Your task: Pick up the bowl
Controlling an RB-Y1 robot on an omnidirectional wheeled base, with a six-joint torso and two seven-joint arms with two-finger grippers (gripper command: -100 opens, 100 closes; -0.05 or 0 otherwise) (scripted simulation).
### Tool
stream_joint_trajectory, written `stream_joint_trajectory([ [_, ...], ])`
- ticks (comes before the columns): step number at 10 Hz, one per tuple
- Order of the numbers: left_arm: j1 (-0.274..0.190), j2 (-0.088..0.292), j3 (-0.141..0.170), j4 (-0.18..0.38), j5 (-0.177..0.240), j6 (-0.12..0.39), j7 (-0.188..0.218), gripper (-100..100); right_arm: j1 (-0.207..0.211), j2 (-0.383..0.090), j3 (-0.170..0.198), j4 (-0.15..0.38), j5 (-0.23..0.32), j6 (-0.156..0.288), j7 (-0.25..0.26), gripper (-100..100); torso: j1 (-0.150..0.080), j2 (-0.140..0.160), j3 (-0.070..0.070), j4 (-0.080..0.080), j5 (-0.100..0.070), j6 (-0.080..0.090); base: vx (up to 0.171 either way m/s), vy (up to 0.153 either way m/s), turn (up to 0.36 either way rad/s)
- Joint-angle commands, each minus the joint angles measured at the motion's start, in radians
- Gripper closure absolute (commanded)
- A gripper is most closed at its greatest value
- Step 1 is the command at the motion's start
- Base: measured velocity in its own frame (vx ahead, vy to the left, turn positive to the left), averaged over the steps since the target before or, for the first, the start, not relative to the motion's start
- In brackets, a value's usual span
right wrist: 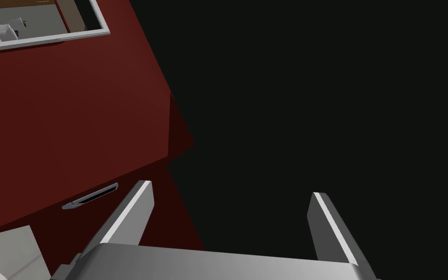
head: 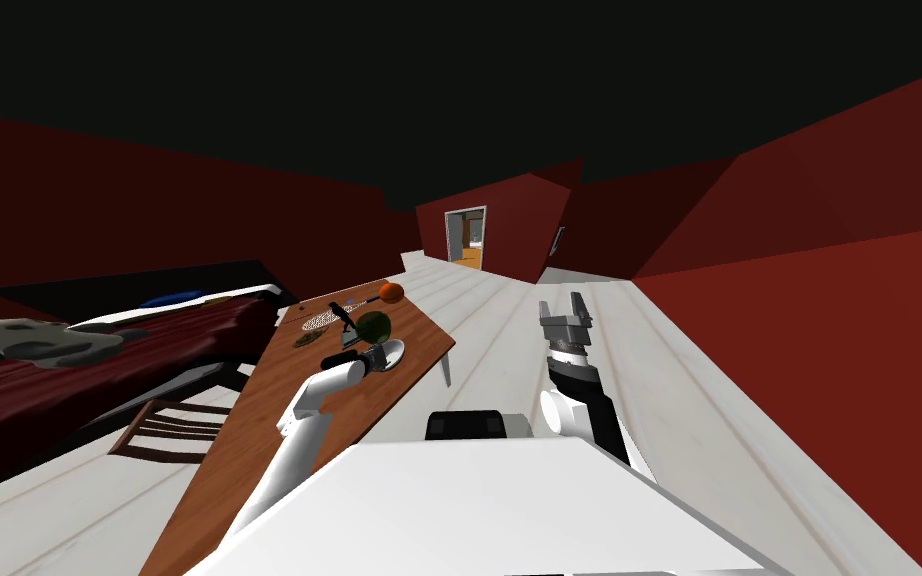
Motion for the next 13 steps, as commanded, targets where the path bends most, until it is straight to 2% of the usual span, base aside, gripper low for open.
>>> stream_joint_trajectory([
  [1,-0.003,0.006,0.002,0.011,-0.002,0.030,0.005,-100,0.000,0.000,0.000,0.000,0.000,0.000,0.000,0,0.000,0.000,0.000,0.000,0.000,0.000,0.022,-0.019,-0.032],
  [2,-0.007,0.022,0.006,0.030,-0.002,0.071,0.012,-100,0.000,0.000,0.000,0.000,0.000,0.000,0.000,0,0.000,0.000,0.000,0.000,0.000,0.000,0.025,-0.019,-0.047],
  [4,-0.010,0.037,0.010,0.048,-0.003,0.109,0.019,-100,0.000,0.000,0.000,0.000,0.000,0.000,0.000,0,0.000,0.000,0.000,0.000,0.000,0.000,0.032,-0.024,-0.057],
  [6,-0.013,0.065,0.016,0.082,-0.006,0.170,0.032,-100,0.000,0.000,0.000,0.000,0.000,0.000,0.000,0,0.000,0.000,0.000,0.000,0.000,0.000,0.033,-0.023,-0.065],
  [7,-0.013,0.065,0.016,0.082,-0.006,0.178,0.032,-100,0.000,0.000,0.000,0.000,0.000,0.000,0.000,0,0.000,0.000,0.000,0.000,0.000,0.000,0.029,-0.016,-0.024],
  [10,-0.012,0.099,0.021,0.122,-0.012,0.259,0.047,-100,0.000,0.000,0.000,0.000,0.000,0.000,0.000,0,0.000,0.000,0.000,0.000,0.000,0.000,0.030,-0.019,-0.057],
  [13,-0.005,0.118,0.021,0.151,-0.017,0.311,0.057,-100,0.000,0.000,0.000,0.000,0.000,0.000,0.000,0,0.001,0.000,0.000,0.000,0.000,0.000,0.032,-0.013,-0.038],
])
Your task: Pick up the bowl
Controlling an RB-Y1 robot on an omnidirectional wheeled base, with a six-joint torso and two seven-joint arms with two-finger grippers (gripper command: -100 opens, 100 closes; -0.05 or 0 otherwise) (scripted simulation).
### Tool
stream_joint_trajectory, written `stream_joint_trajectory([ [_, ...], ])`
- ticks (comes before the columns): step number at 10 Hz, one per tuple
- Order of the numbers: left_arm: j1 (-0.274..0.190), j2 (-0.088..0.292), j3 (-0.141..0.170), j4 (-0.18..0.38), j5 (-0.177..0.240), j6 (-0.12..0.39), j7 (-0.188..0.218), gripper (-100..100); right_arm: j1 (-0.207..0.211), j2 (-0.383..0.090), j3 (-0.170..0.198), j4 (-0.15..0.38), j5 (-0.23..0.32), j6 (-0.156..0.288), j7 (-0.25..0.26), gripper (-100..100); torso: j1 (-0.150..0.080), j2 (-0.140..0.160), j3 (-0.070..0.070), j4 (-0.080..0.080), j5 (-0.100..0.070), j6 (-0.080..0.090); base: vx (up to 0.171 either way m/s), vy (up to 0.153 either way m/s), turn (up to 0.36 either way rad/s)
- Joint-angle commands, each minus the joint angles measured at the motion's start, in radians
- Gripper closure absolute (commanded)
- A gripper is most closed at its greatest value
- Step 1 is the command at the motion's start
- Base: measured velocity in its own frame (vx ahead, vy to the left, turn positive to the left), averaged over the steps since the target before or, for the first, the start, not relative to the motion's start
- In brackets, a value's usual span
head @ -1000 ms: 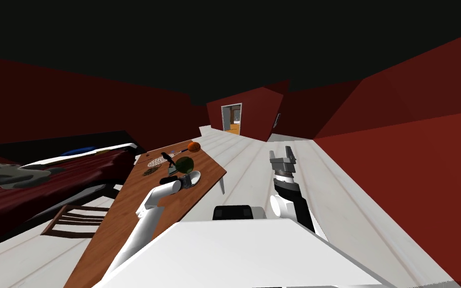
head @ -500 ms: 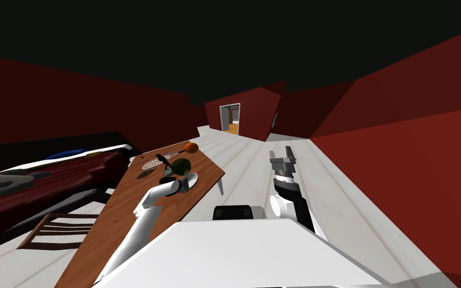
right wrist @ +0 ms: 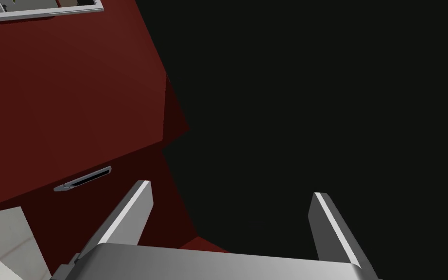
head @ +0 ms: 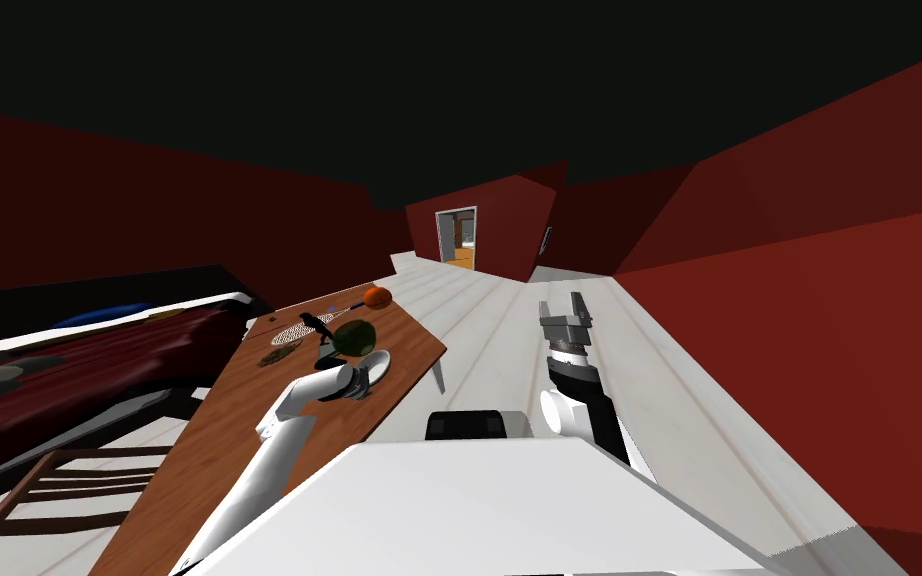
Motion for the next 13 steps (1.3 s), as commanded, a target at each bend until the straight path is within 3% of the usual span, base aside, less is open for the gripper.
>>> stream_joint_trajectory([
  [1,0.000,0.000,0.000,0.000,0.000,0.000,0.000,-100,0.000,0.000,0.000,0.000,0.000,0.000,0.000,0,0.000,0.000,0.000,0.000,0.000,0.000,0.012,0.000,-0.005],
  [2,0.000,0.001,0.000,0.001,0.000,0.004,0.001,0,0.000,0.000,0.000,0.000,0.000,0.000,0.000,0,0.000,0.001,0.000,0.000,0.000,0.000,0.000,0.000,0.000],
  [3,-0.014,-0.007,0.000,0.037,-0.015,-0.019,0.011,-100,0.000,0.000,0.000,0.000,0.000,0.000,0.000,0,0.000,0.002,0.001,0.000,0.000,0.000,-0.030,0.023,-0.146],
  [6,-0.036,-0.020,0.001,0.096,-0.041,-0.057,0.028,-100,0.000,0.000,0.000,0.000,0.000,0.000,0.000,0,0.003,0.005,0.003,0.001,0.001,0.000,-0.049,0.039,-0.127],
  [8,-0.040,-0.021,-0.001,0.102,-0.044,-0.058,0.029,-100,0.000,0.000,0.000,0.000,0.000,0.000,0.000,0,0.003,0.005,0.003,0.001,0.001,0.000,-0.032,0.025,-0.048],
  [9,-0.040,-0.022,-0.001,0.104,-0.045,-0.062,0.030,100,0.000,0.000,0.000,0.000,0.000,0.000,0.000,0,0.002,0.004,0.002,0.001,0.000,0.000,0.000,0.000,0.000],
  [13,-0.040,-0.022,-0.001,0.105,-0.044,-0.061,0.031,100,0.000,0.000,0.000,0.000,0.000,0.000,0.000,0,0.001,0.002,0.001,0.001,0.000,0.000,-0.001,-0.001,0.002],
])
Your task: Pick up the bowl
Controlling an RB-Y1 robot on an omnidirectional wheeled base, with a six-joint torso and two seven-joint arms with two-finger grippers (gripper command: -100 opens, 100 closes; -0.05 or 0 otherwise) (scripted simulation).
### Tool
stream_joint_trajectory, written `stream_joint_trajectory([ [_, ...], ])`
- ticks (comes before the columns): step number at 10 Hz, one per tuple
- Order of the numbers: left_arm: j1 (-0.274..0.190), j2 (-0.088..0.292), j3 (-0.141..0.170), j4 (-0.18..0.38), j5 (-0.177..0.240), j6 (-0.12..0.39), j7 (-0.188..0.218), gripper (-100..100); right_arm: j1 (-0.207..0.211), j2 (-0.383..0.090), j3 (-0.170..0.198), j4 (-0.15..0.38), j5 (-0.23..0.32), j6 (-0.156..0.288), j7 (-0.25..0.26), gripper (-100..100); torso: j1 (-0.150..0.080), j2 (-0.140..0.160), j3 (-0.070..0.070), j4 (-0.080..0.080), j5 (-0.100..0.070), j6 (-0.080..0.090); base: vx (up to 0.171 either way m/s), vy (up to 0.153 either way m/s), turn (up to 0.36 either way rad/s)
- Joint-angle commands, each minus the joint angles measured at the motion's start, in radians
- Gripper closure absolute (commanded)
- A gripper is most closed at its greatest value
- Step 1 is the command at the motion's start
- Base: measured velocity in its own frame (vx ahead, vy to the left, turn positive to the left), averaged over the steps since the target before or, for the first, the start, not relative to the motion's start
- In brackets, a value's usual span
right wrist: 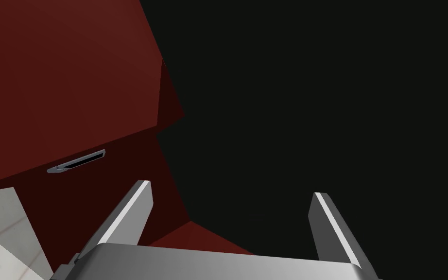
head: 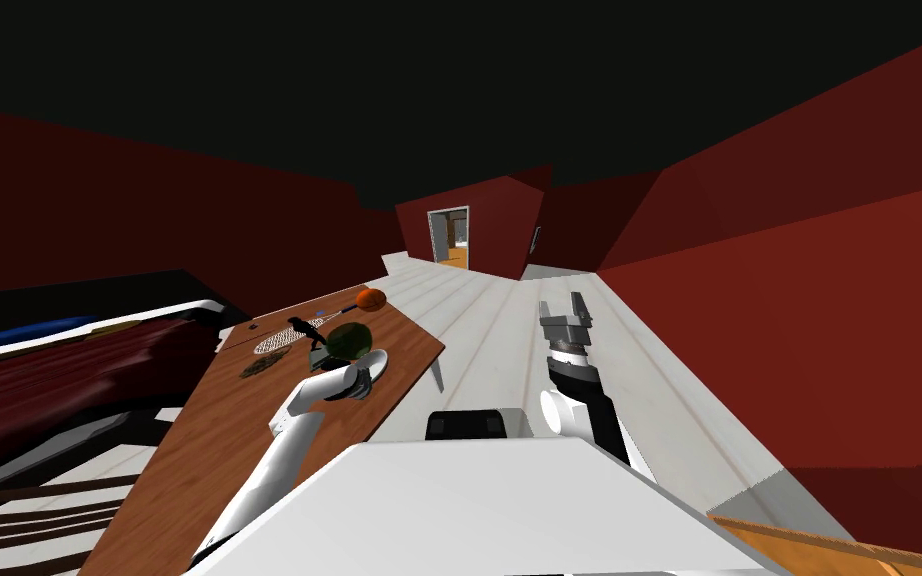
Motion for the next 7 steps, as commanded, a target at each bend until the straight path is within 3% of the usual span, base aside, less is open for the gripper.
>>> stream_joint_trajectory([
  [1,0.000,0.000,0.000,0.000,0.000,0.000,0.000,0,0.000,0.000,0.000,0.000,0.000,0.000,0.000,0,0.000,0.000,0.000,0.000,0.000,0.000,0.000,0.000,0.000],
  [2,0.013,0.007,0.001,-0.032,0.014,0.019,-0.010,100,0.000,0.000,0.000,0.000,0.000,0.000,0.000,0,0.000,0.000,0.000,0.000,0.000,0.000,0.032,-0.021,0.130],
  [5,0.035,0.020,0.001,-0.092,0.039,0.057,-0.027,100,0.000,0.000,0.000,0.000,0.000,0.000,0.000,0,-0.004,-0.003,-0.001,0.000,-0.001,0.000,0.056,-0.047,0.128],
  [6,0.030,0.017,0.000,-0.079,0.033,0.048,-0.022,100,0.000,0.000,0.000,0.000,0.000,0.000,0.000,0,-0.004,-0.002,-0.001,0.000,-0.002,-0.001,0.020,-0.012,0.021],
  [7,0.031,0.017,0.000,-0.081,0.034,0.051,-0.023,0,0.000,0.000,0.000,0.000,0.000,0.000,0.000,0,-0.002,-0.001,0.000,0.001,-0.001,0.000,0.000,0.000,0.000],
])
